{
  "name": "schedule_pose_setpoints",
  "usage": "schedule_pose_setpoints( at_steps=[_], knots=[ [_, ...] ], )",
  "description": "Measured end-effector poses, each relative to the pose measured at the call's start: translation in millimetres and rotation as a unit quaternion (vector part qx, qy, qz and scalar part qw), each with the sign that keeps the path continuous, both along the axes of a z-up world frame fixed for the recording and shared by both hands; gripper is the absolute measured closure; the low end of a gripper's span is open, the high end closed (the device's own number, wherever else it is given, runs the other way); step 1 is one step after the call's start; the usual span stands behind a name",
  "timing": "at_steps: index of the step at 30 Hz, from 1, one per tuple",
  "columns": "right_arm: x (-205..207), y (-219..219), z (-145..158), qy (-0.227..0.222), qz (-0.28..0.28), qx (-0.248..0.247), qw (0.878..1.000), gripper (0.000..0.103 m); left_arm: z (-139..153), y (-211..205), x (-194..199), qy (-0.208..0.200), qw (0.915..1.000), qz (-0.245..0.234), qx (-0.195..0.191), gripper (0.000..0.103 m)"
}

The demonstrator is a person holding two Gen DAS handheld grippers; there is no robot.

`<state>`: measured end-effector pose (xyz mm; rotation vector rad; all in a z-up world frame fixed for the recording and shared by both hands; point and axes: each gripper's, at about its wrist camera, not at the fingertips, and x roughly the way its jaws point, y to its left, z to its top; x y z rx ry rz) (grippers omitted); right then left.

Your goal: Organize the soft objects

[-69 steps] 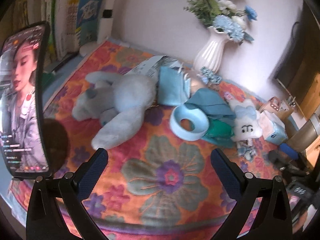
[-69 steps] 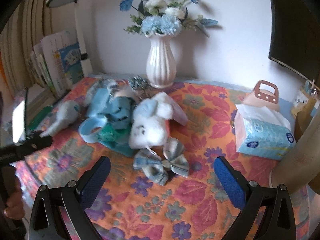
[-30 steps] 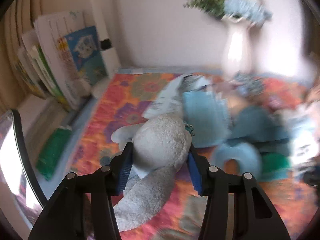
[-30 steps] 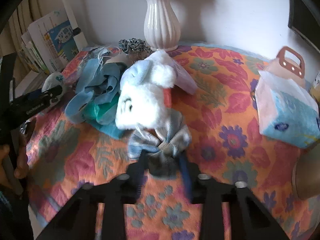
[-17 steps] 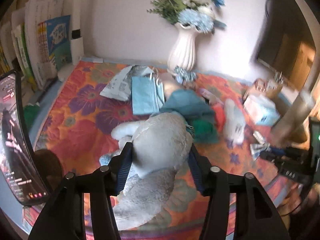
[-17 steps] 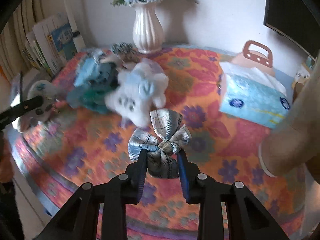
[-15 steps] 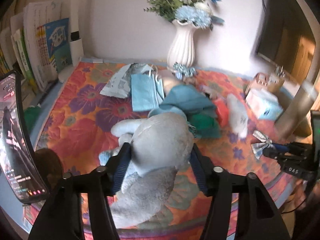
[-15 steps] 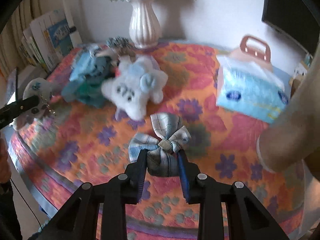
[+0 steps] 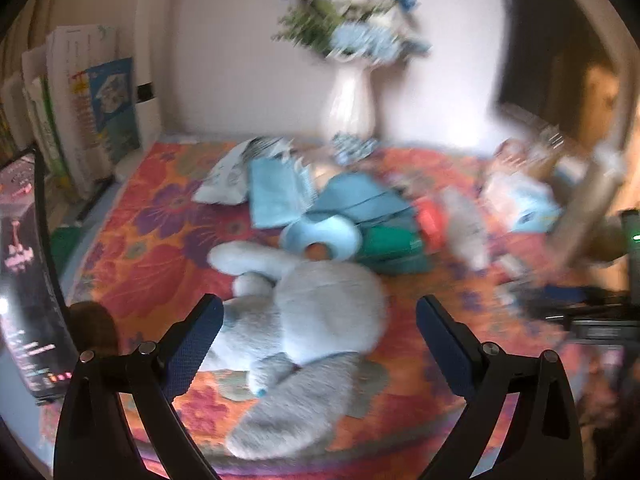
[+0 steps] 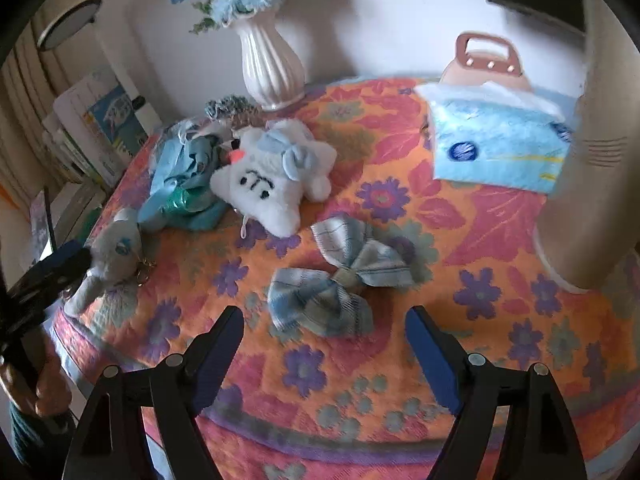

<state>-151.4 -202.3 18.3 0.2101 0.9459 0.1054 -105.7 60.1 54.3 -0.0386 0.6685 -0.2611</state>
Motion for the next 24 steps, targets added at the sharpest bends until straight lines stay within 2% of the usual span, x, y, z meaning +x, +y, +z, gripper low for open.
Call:
schedule_pose_setpoints(
  at_steps=[1,2,5,7,8,9,10,11,12,13,14,15,18,21,24],
  knots=[
    [4,5,-2,0.005,-0.005,-0.013,1.0,0.019,1,3,-2,-0.005,1.0,0.005,-0.001,0.0],
    [9,14,-2,0.007,-0.013,-0.047,0.999,0.019,1,4,-3,-0.005,0.9998,0.016,0.012,0.0],
    [18,30,-7,0.013,-0.027,-0.106,0.994,0.019,-8,-7,3,0.011,0.9965,0.031,0.076,0.001],
    [23,34,-7,0.008,-0.032,-0.114,0.993,0.028,-15,-20,7,0.017,0.9936,0.019,0.11,0.001],
    [24,36,-6,0.005,-0.034,-0.117,0.993,0.04,-18,-24,9,0.016,0.9923,0.019,0.121,0.001],
    [26,37,-5,0.003,-0.033,-0.122,0.992,0.046,-22,-29,12,0.016,0.9905,0.023,0.135,0.001],
    [27,39,-4,0.003,-0.032,-0.126,0.992,0.048,-27,-36,18,0.019,0.986,0.037,0.161,0.001],
    [27,41,-3,0.001,-0.026,-0.13,0.991,0.057,-31,-41,22,0.018,0.9816,0.049,0.184,0.002],
    [26,42,-3,-0.002,-0.02,-0.132,0.991,0.072,-33,-44,24,0.018,0.9787,0.053,0.197,0.011],
    [25,45,-2,-0.005,-0.013,-0.137,0.99,0.074,-35,-47,26,0.015,0.9759,0.055,0.211,0.018],
    [23,47,-1,-0.007,-0.009,-0.144,0.989,0.075,-32,-49,23,0.006,0.9762,0.052,0.21,0.024],
    [21,47,-2,-0.009,-0.006,-0.145,0.989,0.077,-29,-49,19,0.002,0.9791,0.037,0.2,0.056],
    [14,42,2,-0.015,0.007,-0.101,0.995,0.08,-19,-47,14,-0.008,0.982,0.046,0.183,0.055],
    [0,34,14,-0.032,0.005,-0.074,0.997,0.08,1,-37,1,-0.019,0.9959,0.011,0.088,0.055],
    [-15,22,30,-0.048,-0.006,-0.058,0.997,0.08,18,-38,-10,-0.026,0.999,-0.023,0.028,0.055]
  ],
)
